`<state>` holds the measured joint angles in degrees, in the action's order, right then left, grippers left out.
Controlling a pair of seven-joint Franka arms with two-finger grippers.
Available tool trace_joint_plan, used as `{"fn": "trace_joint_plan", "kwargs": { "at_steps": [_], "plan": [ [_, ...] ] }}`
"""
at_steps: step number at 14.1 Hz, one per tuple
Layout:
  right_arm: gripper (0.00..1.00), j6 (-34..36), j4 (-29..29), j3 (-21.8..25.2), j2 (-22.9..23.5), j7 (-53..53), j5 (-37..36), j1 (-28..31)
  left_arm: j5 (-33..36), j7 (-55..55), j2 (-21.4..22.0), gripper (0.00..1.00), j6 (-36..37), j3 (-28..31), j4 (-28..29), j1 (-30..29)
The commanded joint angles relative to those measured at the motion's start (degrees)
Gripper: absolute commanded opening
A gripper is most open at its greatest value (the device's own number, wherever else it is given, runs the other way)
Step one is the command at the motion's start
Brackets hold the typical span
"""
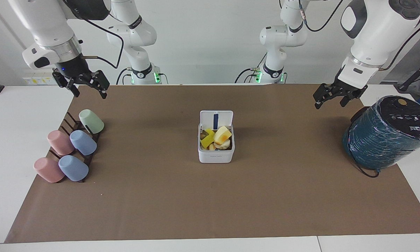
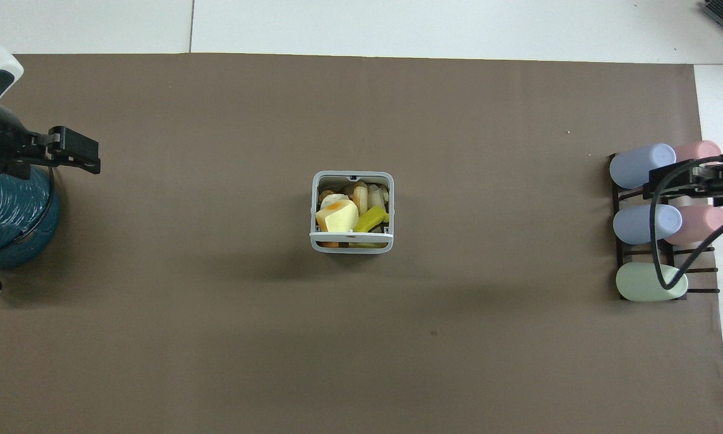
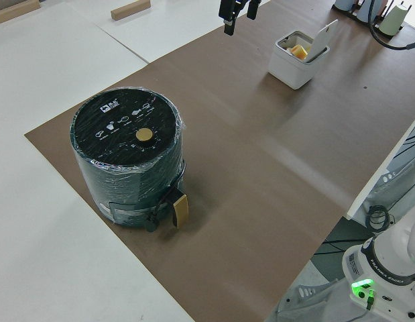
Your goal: Close trash can lid
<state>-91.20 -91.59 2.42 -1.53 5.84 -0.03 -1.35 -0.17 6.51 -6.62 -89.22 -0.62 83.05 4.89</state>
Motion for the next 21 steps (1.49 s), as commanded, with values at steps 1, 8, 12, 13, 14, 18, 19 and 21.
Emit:
{"fn": "trace_joint_plan", "kwargs": {
  "at_steps": [1, 8, 12, 13, 14, 18, 19, 21],
  "plan": [
    [1.0, 0.14, -1.22, 0.04, -1.19, 0.04, -0.24, -0.23, -0.88, -1.15, 0.82, 1.0, -0.69, -0.52, 0.54, -0.85],
    [1.0, 0.14, -1.22, 0.04, -1.19, 0.13, -0.33, -0.23, -0.97, 0.25, 4.15, 1.0, -3.32, -0.96, 7.02, 2.92],
    [1.0, 0.14, -1.22, 0.04, -1.19, 0.13, -0.33, -0.23, -1.06, 11.21, 8.8, 0.76, -7.97, -1.14, 16.77, 10.64],
    [1.0, 0.14, -1.22, 0.04, -1.19, 0.13, -0.33, -0.23, -1.06, 14.72, 10.47, 0.61, -10.16, -1.05, 20.02, 12.93],
    [1.0, 0.14, -1.22, 0.04, -1.19, 0.04, -0.24, -0.23, -1.06, 18.32, 11.79, 0.45, -12.62, -1.14, 23.09, 15.13],
    [1.0, 0.14, -1.22, -0.05, -1.19, 0.04, -0.33, -0.23, -1.15, 25.29, 15.4, 0.14, -19.93, -1.14, 31.2, 21.55],
    [1.0, 0.05, -1.22, 0.04, -1.19, 0.04, -0.24, -0.23, -1.15, 26.78, 15.84, 0.09, -21.86, -1.22, 32.43, 23.22],
    [1.0, 0.14, -1.22, 0.04, -1.19, 0.04, -0.24, -0.14, -1.23, 30.56, 15.85, 0.03, -23.89, -1.23, 33.49, 26.47]
  ]
}}
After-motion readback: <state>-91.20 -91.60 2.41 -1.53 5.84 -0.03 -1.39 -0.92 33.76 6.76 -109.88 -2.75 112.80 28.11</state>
